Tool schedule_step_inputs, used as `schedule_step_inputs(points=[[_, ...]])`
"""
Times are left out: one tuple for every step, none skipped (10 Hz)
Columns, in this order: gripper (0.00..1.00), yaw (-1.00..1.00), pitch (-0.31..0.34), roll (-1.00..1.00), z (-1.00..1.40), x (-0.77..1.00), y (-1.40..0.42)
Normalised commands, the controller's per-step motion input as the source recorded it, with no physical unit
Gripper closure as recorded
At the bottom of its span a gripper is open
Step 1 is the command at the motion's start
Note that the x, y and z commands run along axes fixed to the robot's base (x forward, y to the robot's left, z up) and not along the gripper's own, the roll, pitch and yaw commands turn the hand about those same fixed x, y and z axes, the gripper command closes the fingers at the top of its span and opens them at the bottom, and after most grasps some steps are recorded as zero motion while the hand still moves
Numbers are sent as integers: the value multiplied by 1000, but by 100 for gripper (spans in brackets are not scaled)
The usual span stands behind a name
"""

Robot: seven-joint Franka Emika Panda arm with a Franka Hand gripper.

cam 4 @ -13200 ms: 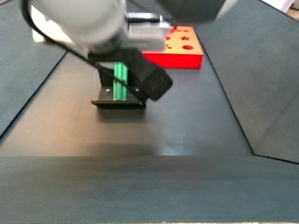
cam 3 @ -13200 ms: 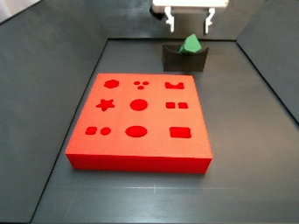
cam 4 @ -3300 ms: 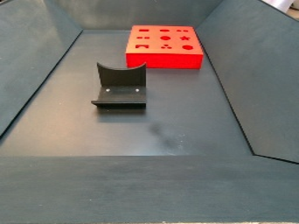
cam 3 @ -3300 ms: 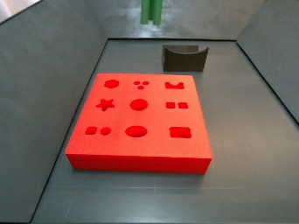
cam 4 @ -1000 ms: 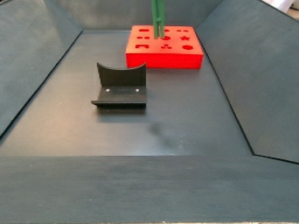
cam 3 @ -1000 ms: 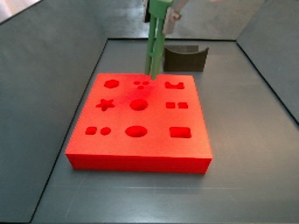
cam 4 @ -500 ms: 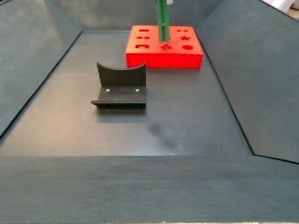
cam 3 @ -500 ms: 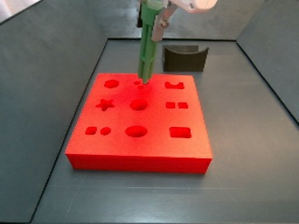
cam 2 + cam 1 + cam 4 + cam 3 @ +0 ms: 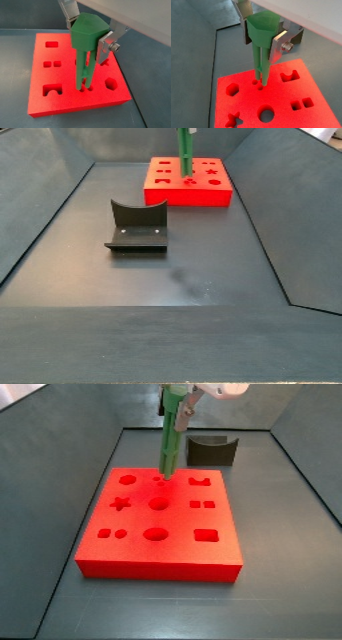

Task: Pick up the 3 prong object. Move up. Place the 3 prong object on the fixture. Regrasp the 3 prong object. Move to above the board. Insert the 3 prong object.
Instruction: Insert the 3 prong object.

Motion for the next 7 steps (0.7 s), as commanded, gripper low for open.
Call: schedule_step_inputs(points=[[100, 0, -23, -36, -131, 0, 0], [100, 0, -3, -16, -80, 0, 0], [100, 0, 0, -3, -103, 0, 0], [100, 0, 0, 0, -91, 0, 0], [100, 0, 0, 0, -71, 0, 0], [100, 0, 0, 0, -69, -11, 0], [100, -14, 0, -7, -17, -34, 0]])
